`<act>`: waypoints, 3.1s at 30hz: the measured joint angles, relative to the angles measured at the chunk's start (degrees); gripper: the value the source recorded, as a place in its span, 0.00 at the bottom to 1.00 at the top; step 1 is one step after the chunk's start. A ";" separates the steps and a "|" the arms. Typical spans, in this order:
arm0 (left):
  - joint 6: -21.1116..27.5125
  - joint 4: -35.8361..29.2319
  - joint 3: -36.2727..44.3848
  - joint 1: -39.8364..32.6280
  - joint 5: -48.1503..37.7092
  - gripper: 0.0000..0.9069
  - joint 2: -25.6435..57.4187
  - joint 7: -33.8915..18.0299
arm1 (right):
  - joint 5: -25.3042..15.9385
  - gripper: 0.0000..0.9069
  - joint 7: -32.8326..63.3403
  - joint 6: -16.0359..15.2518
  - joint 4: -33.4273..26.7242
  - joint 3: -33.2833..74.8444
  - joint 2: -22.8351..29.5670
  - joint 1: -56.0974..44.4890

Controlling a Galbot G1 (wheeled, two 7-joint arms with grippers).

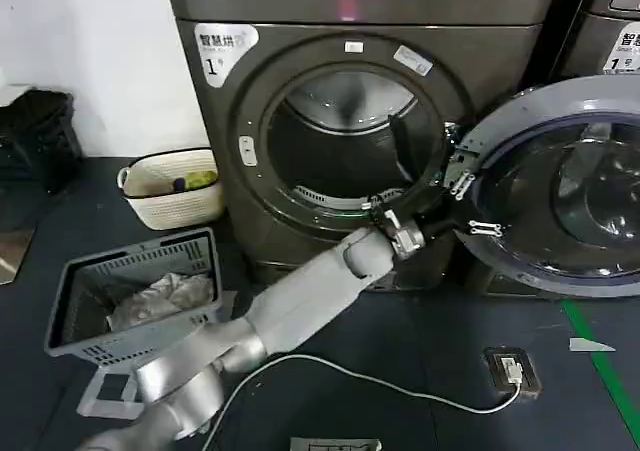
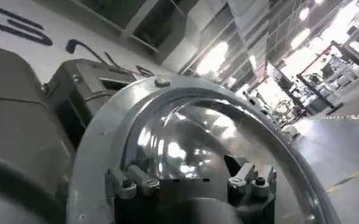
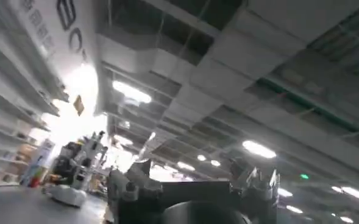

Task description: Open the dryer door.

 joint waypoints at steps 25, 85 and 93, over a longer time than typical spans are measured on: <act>-5.95 -19.80 -0.30 3.04 16.96 1.00 20.39 7.05 | -0.84 1.00 -0.42 -3.42 1.29 -4.31 -2.09 1.52; -13.48 -4.94 -0.28 -1.77 100.93 1.00 57.85 11.03 | 8.03 1.00 -3.47 -1.13 2.62 -11.42 -1.41 2.42; -13.48 -3.58 0.88 -2.71 100.60 1.00 57.95 11.41 | 7.83 1.00 -3.36 -1.55 3.45 -11.46 -0.80 3.07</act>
